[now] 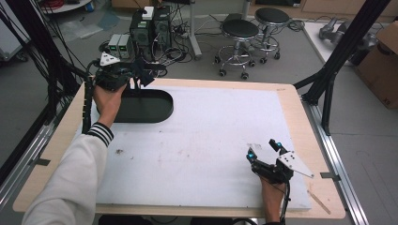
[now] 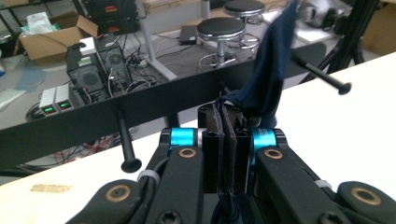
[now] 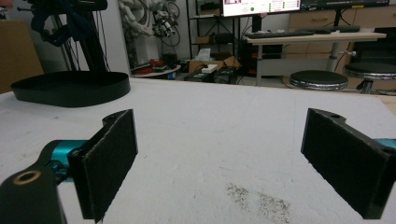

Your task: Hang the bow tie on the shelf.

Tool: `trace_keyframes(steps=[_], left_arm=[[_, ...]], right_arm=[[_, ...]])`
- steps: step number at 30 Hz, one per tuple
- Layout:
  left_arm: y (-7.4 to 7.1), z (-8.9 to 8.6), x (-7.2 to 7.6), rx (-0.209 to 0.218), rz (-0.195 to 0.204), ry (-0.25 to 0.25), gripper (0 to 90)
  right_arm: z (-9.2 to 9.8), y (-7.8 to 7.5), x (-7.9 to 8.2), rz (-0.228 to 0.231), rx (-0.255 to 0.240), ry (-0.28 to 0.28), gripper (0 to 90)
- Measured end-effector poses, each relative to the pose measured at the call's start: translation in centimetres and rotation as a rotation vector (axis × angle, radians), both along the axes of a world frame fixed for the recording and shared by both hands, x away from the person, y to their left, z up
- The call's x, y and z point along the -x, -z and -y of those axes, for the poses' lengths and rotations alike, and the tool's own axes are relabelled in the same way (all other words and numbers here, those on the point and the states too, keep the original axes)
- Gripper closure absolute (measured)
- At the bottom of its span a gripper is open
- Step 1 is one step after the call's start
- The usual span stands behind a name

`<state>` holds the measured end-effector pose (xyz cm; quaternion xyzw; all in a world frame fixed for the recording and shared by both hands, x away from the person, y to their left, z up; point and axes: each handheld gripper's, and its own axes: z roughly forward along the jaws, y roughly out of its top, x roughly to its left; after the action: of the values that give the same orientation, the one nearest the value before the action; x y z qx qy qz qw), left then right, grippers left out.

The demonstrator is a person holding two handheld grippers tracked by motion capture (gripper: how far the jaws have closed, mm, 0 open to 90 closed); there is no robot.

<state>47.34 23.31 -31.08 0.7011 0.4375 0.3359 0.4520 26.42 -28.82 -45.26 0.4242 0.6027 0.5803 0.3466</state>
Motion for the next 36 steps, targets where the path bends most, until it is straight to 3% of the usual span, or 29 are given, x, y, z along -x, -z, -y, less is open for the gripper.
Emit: trace_keyframes(steps=[16, 36], left_arm=[[1.0, 0.9, -0.3, -0.066, -0.018, -0.029, 86.9], [2.2, 0.9, 0.0, -0.042, -0.026, -0.025, 83.2]], right_arm=[[0.0, 0.0, 0.0, -0.001, -0.003, -0.002, 9.8], [0.0, 0.0, 0.0, 0.001, -0.001, -0.001, 9.7]])
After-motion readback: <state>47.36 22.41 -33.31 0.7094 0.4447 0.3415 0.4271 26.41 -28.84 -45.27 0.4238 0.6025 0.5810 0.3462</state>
